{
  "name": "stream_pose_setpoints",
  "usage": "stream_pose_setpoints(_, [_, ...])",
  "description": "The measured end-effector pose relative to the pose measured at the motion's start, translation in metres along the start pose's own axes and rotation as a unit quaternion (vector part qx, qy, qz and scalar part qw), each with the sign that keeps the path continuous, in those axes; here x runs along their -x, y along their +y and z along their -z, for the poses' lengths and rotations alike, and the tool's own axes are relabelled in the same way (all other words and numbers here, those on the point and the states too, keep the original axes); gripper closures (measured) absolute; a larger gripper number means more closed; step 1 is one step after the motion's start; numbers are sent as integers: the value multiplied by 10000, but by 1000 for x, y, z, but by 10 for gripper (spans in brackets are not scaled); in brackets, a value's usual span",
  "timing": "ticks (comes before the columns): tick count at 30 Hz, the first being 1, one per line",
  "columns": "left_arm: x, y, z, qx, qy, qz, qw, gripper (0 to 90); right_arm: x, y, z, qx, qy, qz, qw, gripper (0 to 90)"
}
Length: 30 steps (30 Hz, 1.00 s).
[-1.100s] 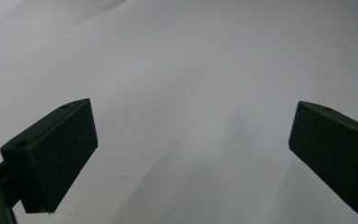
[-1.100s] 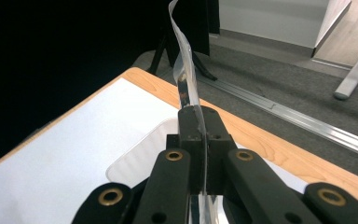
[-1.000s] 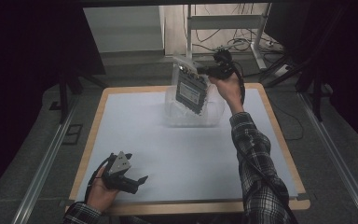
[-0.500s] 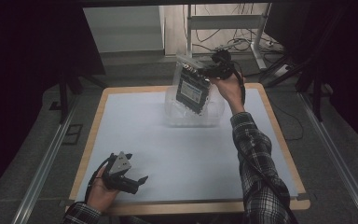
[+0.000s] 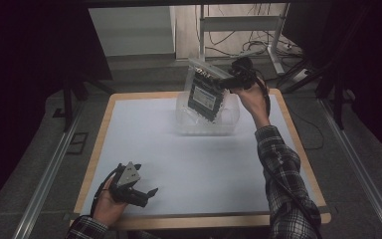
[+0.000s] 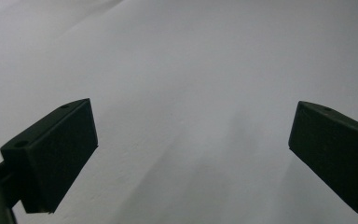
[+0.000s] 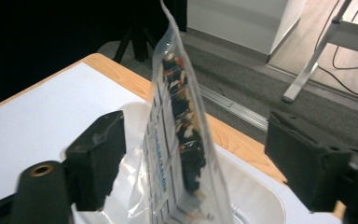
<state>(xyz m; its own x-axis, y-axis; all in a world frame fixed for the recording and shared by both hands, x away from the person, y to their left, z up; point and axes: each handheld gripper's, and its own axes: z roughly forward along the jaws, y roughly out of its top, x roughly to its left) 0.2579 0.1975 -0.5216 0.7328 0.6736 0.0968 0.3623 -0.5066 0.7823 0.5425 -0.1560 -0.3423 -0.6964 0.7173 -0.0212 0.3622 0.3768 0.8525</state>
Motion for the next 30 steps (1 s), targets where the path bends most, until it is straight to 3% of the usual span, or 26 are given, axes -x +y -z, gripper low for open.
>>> stream_pose_setpoints(13, [1,0,0,-2,28,-36,10000,8,-14,-19,26,-89,168,6,9998,71])
stream_pose_setpoints(21, [2,0,0,85,-96,-100,9999,0,-21,-37,45,-20,296,-79,9995,17])
stream_pose_setpoints(25, [-1,-1,1,160,-171,54,9997,0,-27,-50,56,-95,257,34,9996,4])
stream_pose_setpoints(30, [-4,-1,2,321,-417,287,9982,0,-36,-65,68,-118,285,78,9995,0])
